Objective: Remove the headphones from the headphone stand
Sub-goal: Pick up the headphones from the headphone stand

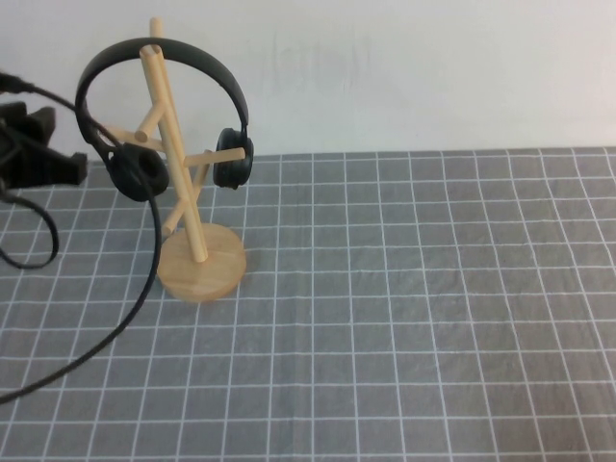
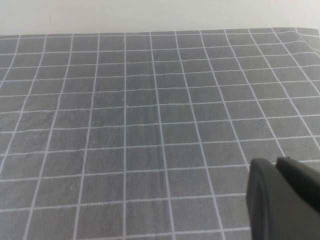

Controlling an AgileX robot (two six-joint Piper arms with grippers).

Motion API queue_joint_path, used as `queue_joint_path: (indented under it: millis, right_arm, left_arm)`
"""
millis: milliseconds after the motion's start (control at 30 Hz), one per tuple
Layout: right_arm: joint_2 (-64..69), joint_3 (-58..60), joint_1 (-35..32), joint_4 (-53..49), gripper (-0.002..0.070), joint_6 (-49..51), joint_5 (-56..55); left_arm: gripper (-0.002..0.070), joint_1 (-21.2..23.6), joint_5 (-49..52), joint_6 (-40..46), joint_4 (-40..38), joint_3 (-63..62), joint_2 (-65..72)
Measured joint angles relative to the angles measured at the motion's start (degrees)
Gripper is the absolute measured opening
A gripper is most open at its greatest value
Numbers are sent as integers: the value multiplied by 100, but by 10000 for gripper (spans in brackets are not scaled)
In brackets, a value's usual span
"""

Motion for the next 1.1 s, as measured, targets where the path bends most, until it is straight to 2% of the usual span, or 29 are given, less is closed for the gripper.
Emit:
queue_joint_path:
  millis: [100, 167, 300, 500, 933, 1033, 1100]
  right_arm:
    - [0, 0, 0, 0, -6, 0, 0]
    - [0, 0, 0, 0, -6, 0, 0]
    - [0, 0, 0, 0, -6, 0, 0]
    - [0, 0, 0, 0, -6, 0, 0]
    - [0, 0, 0, 0, -6, 0, 0]
    - [0, 0, 0, 0, -6, 0, 0]
    - [0, 0, 0, 0, -6, 0, 0]
  left_arm:
    - [356, 0, 37, 0, 206, -309, 278]
    - [452, 0, 38, 0, 252, -458, 461]
    - [511, 0, 38, 0, 531, -722, 811]
    - [522, 0, -53, 0, 992, -1093, 1337]
    - [517, 0, -698, 0, 1073, -1426, 1907]
    - [477, 0, -782, 0, 1073, -1429, 1992]
    - [417, 0, -820, 0, 1073, -1439, 2026]
